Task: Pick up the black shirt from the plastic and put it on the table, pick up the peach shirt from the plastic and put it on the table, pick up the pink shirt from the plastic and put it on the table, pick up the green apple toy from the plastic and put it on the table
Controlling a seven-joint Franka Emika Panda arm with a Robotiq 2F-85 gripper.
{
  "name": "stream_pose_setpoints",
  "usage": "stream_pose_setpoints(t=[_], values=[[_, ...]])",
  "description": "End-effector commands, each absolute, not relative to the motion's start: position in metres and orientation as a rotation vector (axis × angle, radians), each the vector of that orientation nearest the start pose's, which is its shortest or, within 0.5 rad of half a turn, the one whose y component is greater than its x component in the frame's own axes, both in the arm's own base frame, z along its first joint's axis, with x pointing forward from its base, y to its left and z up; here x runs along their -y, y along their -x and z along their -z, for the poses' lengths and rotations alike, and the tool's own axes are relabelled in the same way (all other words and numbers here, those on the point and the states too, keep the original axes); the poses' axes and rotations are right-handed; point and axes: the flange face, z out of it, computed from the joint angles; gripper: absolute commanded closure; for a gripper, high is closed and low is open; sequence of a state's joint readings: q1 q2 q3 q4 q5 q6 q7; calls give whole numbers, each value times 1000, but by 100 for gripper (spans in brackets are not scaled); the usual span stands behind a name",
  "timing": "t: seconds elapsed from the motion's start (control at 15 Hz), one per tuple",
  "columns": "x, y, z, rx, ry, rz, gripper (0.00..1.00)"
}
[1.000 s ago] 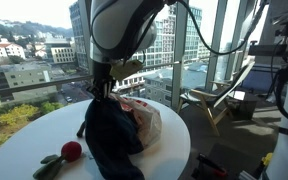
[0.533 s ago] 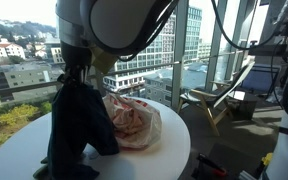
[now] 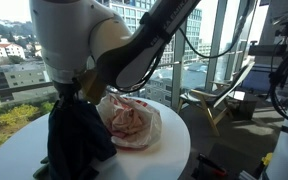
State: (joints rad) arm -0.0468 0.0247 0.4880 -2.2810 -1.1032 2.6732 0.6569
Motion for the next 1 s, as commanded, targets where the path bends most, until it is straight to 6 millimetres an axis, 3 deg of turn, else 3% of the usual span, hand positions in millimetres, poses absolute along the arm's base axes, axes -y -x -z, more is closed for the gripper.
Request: stream_pose_setpoints(t=[0.0,0.33,0.4,0.47,0.6,0.73,0.93], values=[[-276,-500,-323,1180,3173,986,98],[-284,-509,-251,1240,3220,734,98],[-284,-510,-244,1229,3218,708,81],[-284,-511,-243,1203,3216,698,68],[-277,-513,-251,1129,3233,681,53],[-258,-517,-262,1009,3275,656,39],[-211,-519,-287,758,3298,623,16]])
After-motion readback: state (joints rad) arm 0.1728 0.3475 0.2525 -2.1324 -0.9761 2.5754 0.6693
